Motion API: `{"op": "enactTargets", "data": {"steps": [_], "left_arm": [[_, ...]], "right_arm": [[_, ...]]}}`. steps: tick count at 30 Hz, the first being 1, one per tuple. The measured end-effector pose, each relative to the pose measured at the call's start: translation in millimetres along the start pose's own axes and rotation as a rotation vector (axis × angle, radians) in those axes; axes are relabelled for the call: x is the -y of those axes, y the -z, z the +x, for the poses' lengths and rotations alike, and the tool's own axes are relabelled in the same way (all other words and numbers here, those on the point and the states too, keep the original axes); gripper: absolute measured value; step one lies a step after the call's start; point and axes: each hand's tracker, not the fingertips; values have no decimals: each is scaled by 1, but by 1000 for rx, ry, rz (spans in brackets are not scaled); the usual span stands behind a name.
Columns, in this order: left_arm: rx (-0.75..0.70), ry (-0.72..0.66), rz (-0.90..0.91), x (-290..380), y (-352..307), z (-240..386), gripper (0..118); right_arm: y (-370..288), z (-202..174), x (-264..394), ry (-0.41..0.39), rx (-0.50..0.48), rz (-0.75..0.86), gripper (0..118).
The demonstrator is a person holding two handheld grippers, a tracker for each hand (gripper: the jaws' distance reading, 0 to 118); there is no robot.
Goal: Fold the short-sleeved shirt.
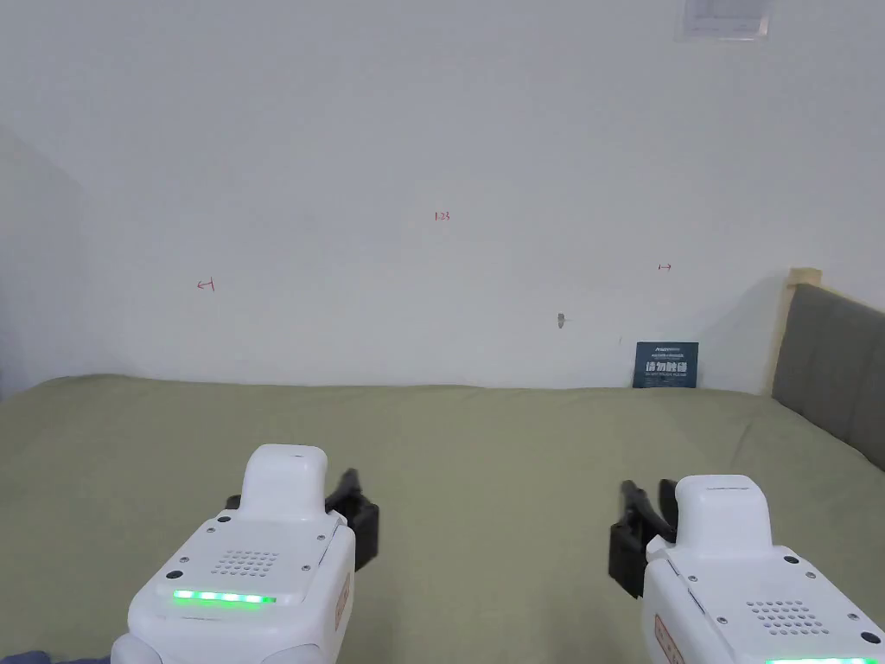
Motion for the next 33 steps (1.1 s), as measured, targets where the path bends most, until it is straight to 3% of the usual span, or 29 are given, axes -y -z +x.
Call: {"op": "enactTargets", "data": {"steps": [1, 2, 3, 4, 26, 33], "left_arm": [[-14, -6, -6, 1, 0, 0, 64], [-23, -8, 1, 4, 0, -1, 92], [-26, -10, 14, 5, 0, -1, 108], [-38, -9, 19, 6, -1, 1, 108], [-35, -8, 40, 1, -6, -6, 108], [-20, -11, 22, 1, -7, -6, 108]], "right_arm": [[1, 1, 0, 1, 0, -4, 54], [2, 1, -1, 4, 0, -10, 92], [1, 1, 0, 15, 4, -18, 117], [-9, 0, 5, 23, 17, 36, 115], [-5, 6, 2, 10, 27, 1, 118], [-3, 2, -4, -50, 35, -16, 118]]}}
